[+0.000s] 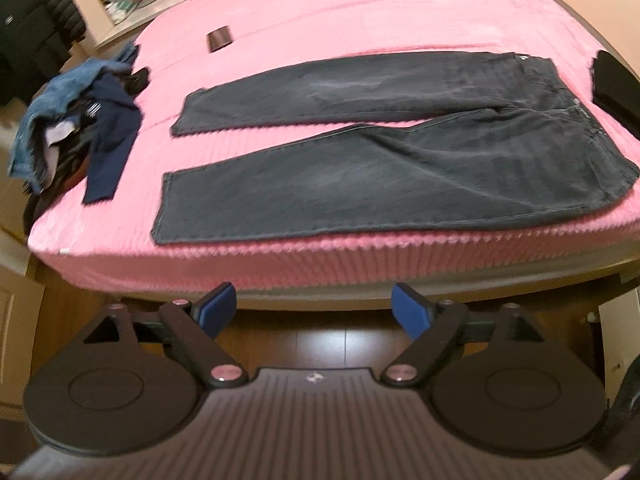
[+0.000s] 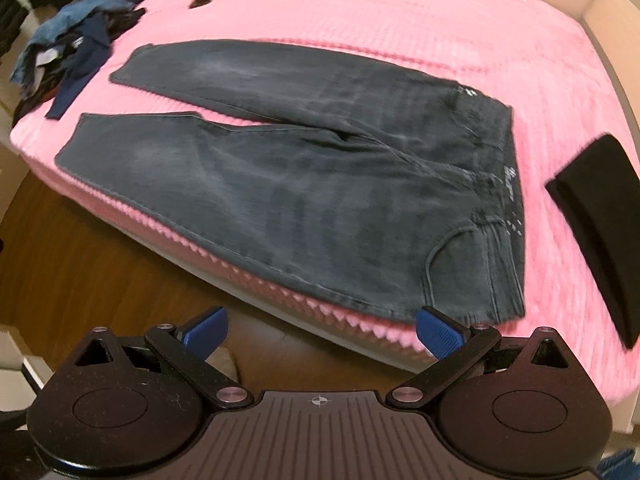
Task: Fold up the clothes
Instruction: 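Open both grippers and lift them above the flattened jeans, then grasp a jeans leg hem with the left gripper and lift it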
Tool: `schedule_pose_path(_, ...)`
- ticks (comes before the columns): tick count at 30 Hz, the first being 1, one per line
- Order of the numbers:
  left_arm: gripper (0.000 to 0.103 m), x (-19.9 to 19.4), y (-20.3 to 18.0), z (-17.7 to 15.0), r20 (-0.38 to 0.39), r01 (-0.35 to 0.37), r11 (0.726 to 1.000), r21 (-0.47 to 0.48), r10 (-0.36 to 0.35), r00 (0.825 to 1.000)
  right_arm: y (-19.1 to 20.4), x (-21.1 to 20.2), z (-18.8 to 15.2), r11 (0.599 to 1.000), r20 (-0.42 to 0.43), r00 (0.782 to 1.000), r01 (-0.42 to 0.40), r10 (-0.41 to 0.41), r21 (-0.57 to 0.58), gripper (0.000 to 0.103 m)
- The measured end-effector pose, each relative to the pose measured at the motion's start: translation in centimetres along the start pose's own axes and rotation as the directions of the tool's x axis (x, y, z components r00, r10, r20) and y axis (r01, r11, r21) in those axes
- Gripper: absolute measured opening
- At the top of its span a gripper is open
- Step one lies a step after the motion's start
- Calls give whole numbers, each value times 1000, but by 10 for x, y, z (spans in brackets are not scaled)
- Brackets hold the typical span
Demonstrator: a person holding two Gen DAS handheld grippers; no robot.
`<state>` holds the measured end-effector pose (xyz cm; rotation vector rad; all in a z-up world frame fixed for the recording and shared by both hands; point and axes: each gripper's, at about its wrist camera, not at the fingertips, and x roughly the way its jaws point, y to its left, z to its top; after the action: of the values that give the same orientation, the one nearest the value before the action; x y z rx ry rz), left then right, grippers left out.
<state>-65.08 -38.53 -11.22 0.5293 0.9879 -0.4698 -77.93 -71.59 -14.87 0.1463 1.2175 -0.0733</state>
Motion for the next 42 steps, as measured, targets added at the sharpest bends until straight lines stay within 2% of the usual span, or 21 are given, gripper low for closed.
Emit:
schedule_pose_path(3, 93, -7, 8, -11, 15, -40, 999, -19, 40, 999, 10, 2, 4, 998, 14, 1000, -22, 22, -51, 102)
schedule_pose_path(6, 95, -12, 16, -21, 25, -91, 996, 0, 91, 996, 23, 4, 7, 991, 43, 998, -44, 49, -129, 102)
schedule_pose_path(10, 98, -6, 32, -30, 49, -156, 981, 118, 151, 987, 42, 6, 9, 961, 90, 994, -40, 67, -275, 102)
schedule_pose_path(13, 98, 16, 47, -29, 76, -181, 950, 254, 167, 983, 53, 8, 9, 934, 120, 991, -8, 54, -358, 102)
schedule_pose_path(15, 96, 41, 53, -27, 102, -192, 916, 352, 166, 981, 58, 14, 10, 926, 154, 987, 23, 38, -376, 102)
schedule_pose_path(17, 92, 74, 60, -24, 124, -196, 873, 447, 156, 980, 60, 26, 12, 937, 179, 984, 65, -3, -344, 102)
schedule_pose_path(19, 83, 112, 64, -22, 140, -194, 823, 534, 140, 980, 61, 42, 16, 953, 179, 983, 94, -43, -289, 102)
schedule_pose_path(23, 82, 185, 67, -26, 191, -213, 694, 688, 109, 975, 67, 70, 22, 955, 194, 979, 115, -62, -272, 102)
schedule_pose_path(25, 68, 214, 67, -32, 203, -208, 620, 757, 80, 976, 68, 86, 23, 954, 175, 982, 118, -71, -275, 102)
schedule_pose_path(26, 64, 226, 68, -34, 206, -208, 594, 777, 73, 976, 69, 96, 24, 955, 161, 984, 118, -75, -272, 102)
schedule_pose_path(28, 56, 245, 71, -36, 206, -201, 568, 798, 56, 977, 71, 109, 26, 958, 144, 986, 120, -84, -261, 102)
schedule_pose_path(30, 53, 260, 75, -37, 209, -199, 542, 817, 43, 977, 72, 119, 28, 962, 129, 988, 116, -86, -247, 102)
schedule_pose_path(31, 48, 265, 77, -37, 213, -201, 529, 825, 39, 976, 73, 124, 28, 963, 122, 989, 114, -87, -242, 102)
schedule_pose_path(34, 35, 273, 82, -32, 227, -210, 509, 835, 30, 973, 77, 135, 32, 960, 114, 989, 120, -93, -252, 102)
schedule_pose_path(37, 30, 275, 85, -29, 239, -217, 445, 869, 7, 971, 78, 143, 32, 952, 112, 989, 126, -98, -279, 102)
schedule_pose_path(38, 26, 277, 85, -31, 250, -231, 391, 891, 2, 968, 78, 146, 31, 947, 111, 989, 131, -102, -294, 102)
schedule_pose_path(40, 8, 278, 86, -29, 241, -226, 336, 915, -5, 970, 78, 151, 26, 927, 116, 986, 151, -118, -343, 102)
schedule_pose_path(41, 6, 275, 85, -26, 232, -217, 335, 917, -5, 973, 79, 153, 22, 913, 125, 985, 161, -123, -375, 102)
schedule_pose_path(42, 5, 271, 87, -19, 220, -203, 365, 908, -5, 976, 80, 154, 16, 893, 139, 982, 173, -126, -415, 102)
